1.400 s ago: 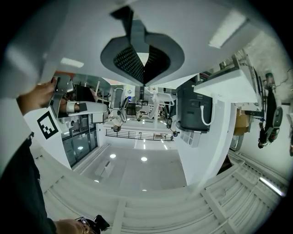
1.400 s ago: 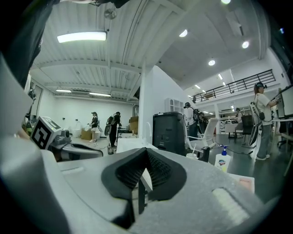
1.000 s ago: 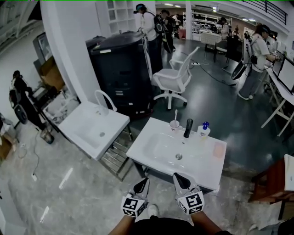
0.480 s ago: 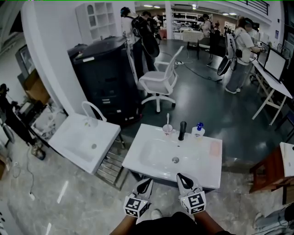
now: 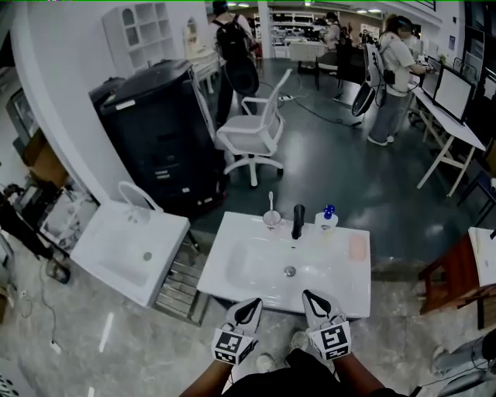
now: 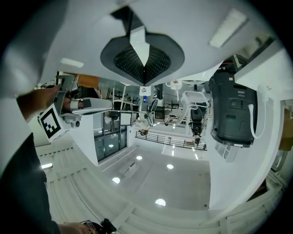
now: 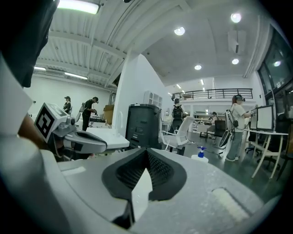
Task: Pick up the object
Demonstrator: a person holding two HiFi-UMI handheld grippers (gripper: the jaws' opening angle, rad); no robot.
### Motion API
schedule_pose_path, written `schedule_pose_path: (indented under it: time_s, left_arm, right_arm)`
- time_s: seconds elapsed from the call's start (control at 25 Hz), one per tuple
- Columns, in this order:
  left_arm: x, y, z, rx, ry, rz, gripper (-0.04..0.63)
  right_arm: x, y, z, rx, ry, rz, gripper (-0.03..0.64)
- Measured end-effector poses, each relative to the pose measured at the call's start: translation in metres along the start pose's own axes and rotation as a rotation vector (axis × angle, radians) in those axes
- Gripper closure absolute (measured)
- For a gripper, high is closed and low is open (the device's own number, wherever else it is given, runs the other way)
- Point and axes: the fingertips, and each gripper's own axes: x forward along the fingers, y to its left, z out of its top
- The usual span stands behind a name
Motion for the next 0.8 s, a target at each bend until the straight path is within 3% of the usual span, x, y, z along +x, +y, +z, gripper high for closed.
schedule_pose_path:
  time_s: [0.12, 0.4, 0.8]
  left_arm:
    - [0.026, 0.002, 0.001, 0.002, 0.014, -0.011, 0.578]
    - [0.086, 0.016, 0.009, 0.006, 0.02, 0.056, 0.578]
    - [0.16, -0.002, 0.002, -0.007, 0.091, -0.048, 0.578]
  right_arm:
    - [0.007, -0.024, -0.006, 0.018, 0.013, -0.019, 0.614]
    - [0.011, -0.092, -0.019, 0.07, 0.021, -0.095, 0.614]
    - [0.006, -0.179, -0.059, 0.145, 0.118, -0.252, 0.614]
